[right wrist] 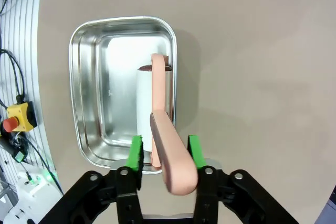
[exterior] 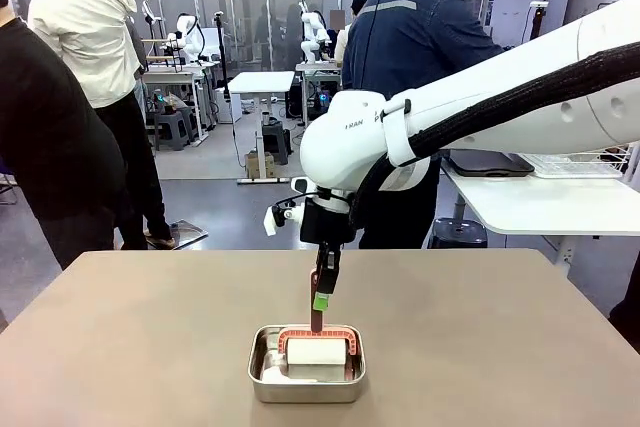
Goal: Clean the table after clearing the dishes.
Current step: Place the Lint Roller back on top of the Airtight Container.
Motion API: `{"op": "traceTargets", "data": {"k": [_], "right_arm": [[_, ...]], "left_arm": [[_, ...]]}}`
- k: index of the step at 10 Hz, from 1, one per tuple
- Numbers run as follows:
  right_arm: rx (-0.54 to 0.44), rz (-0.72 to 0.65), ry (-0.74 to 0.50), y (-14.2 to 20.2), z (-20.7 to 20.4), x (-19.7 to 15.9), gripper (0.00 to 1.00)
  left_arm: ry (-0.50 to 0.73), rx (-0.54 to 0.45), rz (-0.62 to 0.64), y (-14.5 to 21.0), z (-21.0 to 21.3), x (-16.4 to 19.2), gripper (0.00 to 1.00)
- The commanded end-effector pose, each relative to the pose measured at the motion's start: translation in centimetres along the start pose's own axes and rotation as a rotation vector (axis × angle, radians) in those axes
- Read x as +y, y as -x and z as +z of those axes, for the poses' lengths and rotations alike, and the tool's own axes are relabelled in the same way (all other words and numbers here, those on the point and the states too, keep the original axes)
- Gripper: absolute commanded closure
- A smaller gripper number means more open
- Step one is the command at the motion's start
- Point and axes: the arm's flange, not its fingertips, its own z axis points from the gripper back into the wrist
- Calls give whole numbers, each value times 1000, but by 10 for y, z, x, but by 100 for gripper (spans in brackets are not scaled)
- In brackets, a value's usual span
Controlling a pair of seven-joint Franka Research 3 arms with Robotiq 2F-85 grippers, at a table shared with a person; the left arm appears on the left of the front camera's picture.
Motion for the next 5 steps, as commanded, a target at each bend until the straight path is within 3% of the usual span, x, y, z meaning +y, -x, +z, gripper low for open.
{"op": "traceTargets", "data": {"k": [1, 2, 5], "right_arm": [[-29, 36, -9, 2, 9, 7, 15], [-27, 35, 3, 4, 10, 9, 0], [-47, 34, 27, 6, 16, 13, 2]], "left_arm": [[-2, 10, 12, 2, 3, -5, 0], [-2, 10, 12, 2, 3, -5, 0], [-2, 10, 12, 2, 3, -5, 0]]}}
